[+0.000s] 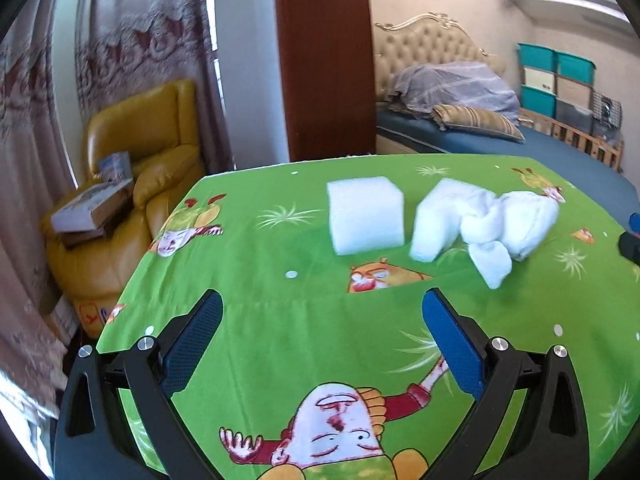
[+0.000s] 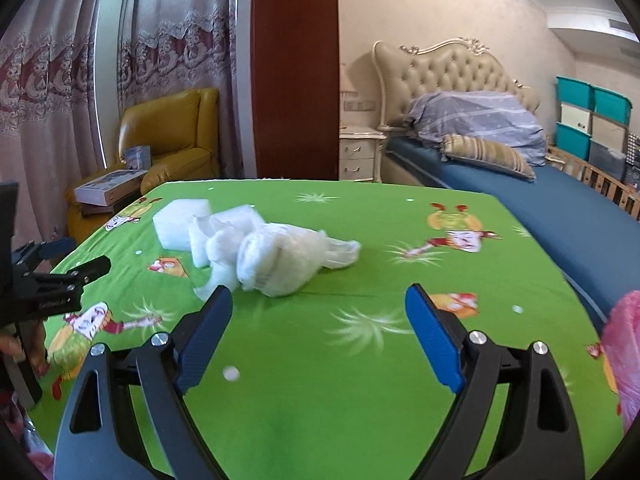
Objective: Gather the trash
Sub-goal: 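Return both tools to the table and grasp the white plastic bag with the right tool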
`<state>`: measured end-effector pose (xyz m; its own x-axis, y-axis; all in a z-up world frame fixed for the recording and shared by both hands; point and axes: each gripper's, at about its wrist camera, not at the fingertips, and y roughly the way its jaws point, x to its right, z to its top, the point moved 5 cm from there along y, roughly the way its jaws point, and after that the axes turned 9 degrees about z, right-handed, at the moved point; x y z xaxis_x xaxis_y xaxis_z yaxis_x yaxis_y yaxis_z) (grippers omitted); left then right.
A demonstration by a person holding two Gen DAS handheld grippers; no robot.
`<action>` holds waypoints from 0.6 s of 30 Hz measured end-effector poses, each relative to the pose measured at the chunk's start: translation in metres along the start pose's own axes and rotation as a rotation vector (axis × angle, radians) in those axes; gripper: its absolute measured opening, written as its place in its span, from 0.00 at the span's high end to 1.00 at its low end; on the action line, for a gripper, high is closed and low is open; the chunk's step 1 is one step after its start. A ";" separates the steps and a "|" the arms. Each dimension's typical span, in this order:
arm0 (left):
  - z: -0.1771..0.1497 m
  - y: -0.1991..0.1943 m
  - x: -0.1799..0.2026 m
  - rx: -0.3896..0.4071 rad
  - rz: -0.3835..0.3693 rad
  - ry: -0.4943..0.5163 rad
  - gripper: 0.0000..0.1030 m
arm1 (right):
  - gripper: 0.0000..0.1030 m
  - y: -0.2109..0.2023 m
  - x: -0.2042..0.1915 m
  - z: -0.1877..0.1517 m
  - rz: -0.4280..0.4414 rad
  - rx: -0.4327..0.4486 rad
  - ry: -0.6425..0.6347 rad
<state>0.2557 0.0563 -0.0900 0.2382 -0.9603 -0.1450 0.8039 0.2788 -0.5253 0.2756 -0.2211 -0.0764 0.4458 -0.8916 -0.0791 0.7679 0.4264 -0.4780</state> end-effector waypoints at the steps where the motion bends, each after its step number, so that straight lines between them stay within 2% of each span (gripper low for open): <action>1: 0.001 0.000 -0.001 0.004 0.001 -0.006 0.08 | 0.17 0.007 -0.003 0.003 0.003 -0.008 -0.001; 9: 0.002 -0.014 0.019 0.063 0.090 0.079 0.08 | 0.17 0.061 -0.017 0.028 0.012 -0.038 0.021; 16: 0.003 -0.020 0.023 0.089 0.106 0.101 0.08 | 0.18 0.115 -0.018 0.023 -0.037 -0.143 0.009; 18: 0.003 -0.019 0.022 0.084 0.103 0.097 0.08 | 0.49 0.117 -0.015 0.020 -0.017 -0.154 0.023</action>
<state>0.2471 0.0293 -0.0804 0.2714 -0.9219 -0.2766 0.8217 0.3715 -0.4322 0.3679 -0.1545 -0.1136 0.4213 -0.9025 -0.0891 0.6947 0.3843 -0.6080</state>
